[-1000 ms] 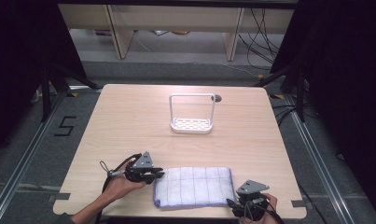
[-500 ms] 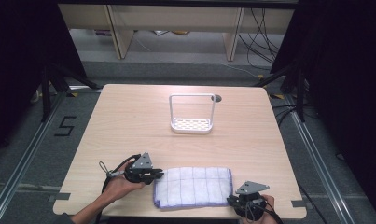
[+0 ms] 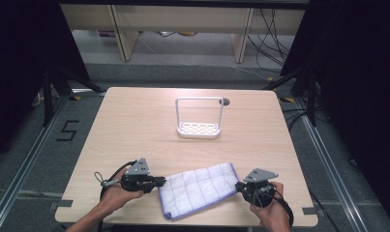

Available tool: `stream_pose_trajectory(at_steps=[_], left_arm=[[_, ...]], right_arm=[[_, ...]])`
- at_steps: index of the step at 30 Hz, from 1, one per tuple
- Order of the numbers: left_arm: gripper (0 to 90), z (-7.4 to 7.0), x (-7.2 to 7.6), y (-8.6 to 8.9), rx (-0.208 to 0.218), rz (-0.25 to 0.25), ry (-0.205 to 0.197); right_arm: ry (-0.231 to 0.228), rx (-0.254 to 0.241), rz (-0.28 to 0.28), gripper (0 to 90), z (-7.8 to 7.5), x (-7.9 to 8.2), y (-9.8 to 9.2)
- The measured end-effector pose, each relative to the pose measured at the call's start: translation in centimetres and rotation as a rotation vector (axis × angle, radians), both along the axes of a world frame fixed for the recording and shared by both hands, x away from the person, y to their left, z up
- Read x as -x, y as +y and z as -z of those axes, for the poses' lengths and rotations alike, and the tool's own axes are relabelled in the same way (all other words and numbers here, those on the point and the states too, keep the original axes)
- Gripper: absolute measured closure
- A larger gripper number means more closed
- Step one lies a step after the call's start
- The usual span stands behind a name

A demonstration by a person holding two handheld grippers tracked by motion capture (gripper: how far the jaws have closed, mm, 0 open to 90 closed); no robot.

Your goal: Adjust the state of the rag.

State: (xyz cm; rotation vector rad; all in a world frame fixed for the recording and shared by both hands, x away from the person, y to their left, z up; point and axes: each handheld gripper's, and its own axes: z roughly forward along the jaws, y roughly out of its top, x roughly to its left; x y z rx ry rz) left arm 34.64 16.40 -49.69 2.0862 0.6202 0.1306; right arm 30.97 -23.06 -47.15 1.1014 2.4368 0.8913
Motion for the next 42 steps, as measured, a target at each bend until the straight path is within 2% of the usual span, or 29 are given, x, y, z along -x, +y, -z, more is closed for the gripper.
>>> stream_pose_trajectory(at_steps=[1, 3, 4, 7, 9, 11, 13, 14, 16, 17, 20, 21, 22, 23, 24, 25, 26, 27, 28, 29, 30, 31, 32, 33, 37, 39, 40, 41, 42], left_arm=[[84.6, -0.2, 0.4, 0.1, 0.019, -0.012, 0.004], [84.6, -0.6, 1.0, 0.4, 0.020, -0.005, 0.004], [84.5, -0.6, 1.3, 0.5, 0.044, -0.002, 0.008], [84.6, -1.0, 2.3, 1.1, 0.081, -0.001, 0.044], [84.5, -1.0, 2.9, 1.4, 0.109, 0.020, 0.061], [84.5, -0.8, 3.7, 1.5, 0.138, 0.022, 0.097], [84.4, -0.6, 4.3, 1.3, 0.136, 0.024, 0.124], [84.4, -0.4, 4.5, 1.1, 0.133, 0.043, 0.125], [84.2, 0.0, 4.8, 0.4, 0.139, 0.044, 0.135], [84.1, 0.0, 4.8, 0.3, 0.102, 0.056, 0.128], [83.9, 0.4, 5.2, -0.8, 0.098, 0.072, 0.133], [83.7, 0.5, 5.3, -0.9, 0.076, 0.089, 0.125], [83.2, 0.6, 5.5, -1.3, 0.081, 0.095, 0.125], [82.8, 0.6, 5.6, -1.6, 0.058, 0.096, 0.117], [82.7, 0.8, 5.5, -2.0, 0.062, 0.108, 0.110], [82.6, 0.8, 5.6, -2.2, 0.060, 0.106, 0.119], [82.6, 0.9, 5.4, -2.4, 0.050, 0.121, 0.116], [82.5, 0.9, 5.5, -2.8, 0.059, 0.115, 0.115], [82.4, 0.9, 5.4, -3.1, 0.057, 0.131, 0.120], [82.0, 1.0, 5.4, -3.4, 0.052, 0.134, 0.122], [81.1, 1.1, 5.7, -3.8, 0.069, 0.127, 0.139], [79.0, 1.2, 5.7, -4.0, 0.066, 0.141, 0.137], [75.2, 1.1, 5.6, -4.0, 0.044, 0.161, 0.146], [67.2, 1.0, 5.5, -4.0, 0.033, 0.176, 0.149], [49.6, 0.1, 4.3, -2.4, 0.036, 0.121, 0.132], [46.0, -0.2, 3.6, -1.5, 0.058, 0.067, 0.109], [44.9, -0.4, 3.2, -1.1, 0.068, 0.047, 0.105], [44.5, -0.4, 2.7, -0.9, 0.086, 0.018, 0.103], [44.2, -0.5, 2.1, -0.5, 0.087, -0.005, 0.095]], right_arm=[[0.003, 0.001, -0.007, 85.7, -0.2, -0.6, 0.2], [0.014, 0.001, -0.002, 85.8, -0.5, -1.9, 0.9], [0.007, 0.018, -0.010, 85.9, -0.6, -2.6, 1.3], [-0.001, 0.037, -0.037, 85.9, -0.9, -4.8, 2.7], [-0.004, 0.032, -0.043, 85.9, -1.2, -6.2, 3.6], [0.004, 0.044, -0.061, 86.0, -1.6, -7.9, 4.6], [0.003, 0.059, -0.082, 86.0, -1.8, -9.3, 5.6], [-0.009, 0.067, -0.078, 86.0, -1.6, -10.0, 6.3], [0.001, 0.099, -0.097, 86.0, -1.5, -11.2, 7.3], [0.008, 0.115, -0.101, 86.0, -1.2, -11.8, 8.1], [0.020, 0.175, -0.114, 86.0, -0.3, -13.1, 9.4], [0.033, 0.175, -0.113, 85.9, 0.0, -13.5, 9.5], [0.029, 0.170, -0.120, 85.8, 0.5, -13.9, 9.4], [0.042, 0.162, -0.110, 85.7, 0.8, -14.2, 9.4], [0.061, 0.147, -0.100, 85.6, 1.0, -14.4, 9.3], [0.068, 0.141, -0.118, 84.9, 1.4, -14.8, 9.1], [0.079, 0.132, -0.100, 84.0, 1.5, -14.9, 9.1], [0.062, 0.127, -0.103, 81.6, 1.5, -15.1, 8.8], [0.069, 0.122, -0.087, 76.1, 1.5, -15.1, 8.7], [0.056, 0.119, -0.047, 70.9, 1.3, -15.1, 8.5], [0.039, 0.119, -0.019, 70.4, 1.1, -15.0, 8.3], [0.036, 0.126, -0.015, 67.6, 0.8, -14.9, 8.1], [0.023, 0.121, 0.007, 64.3, 0.5, -14.6, 7.9], [0.011, 0.088, 0.029, 62.9, 0.1, -14.1, 7.5], [0.018, 0.063, 0.035, 56.6, -0.4, -12.9, 6.8], [0.030, 0.031, 0.040, 54.8, -0.3, -12.8, 6.6], [0.052, 0.011, 0.052, 54.4, -0.5, -12.8, 6.5], [0.045, -0.004, 0.054, 53.7, -0.3, -12.9, 6.3], [0.063, -0.004, 0.060, 53.0, -0.5, -12.9, 6.3]])
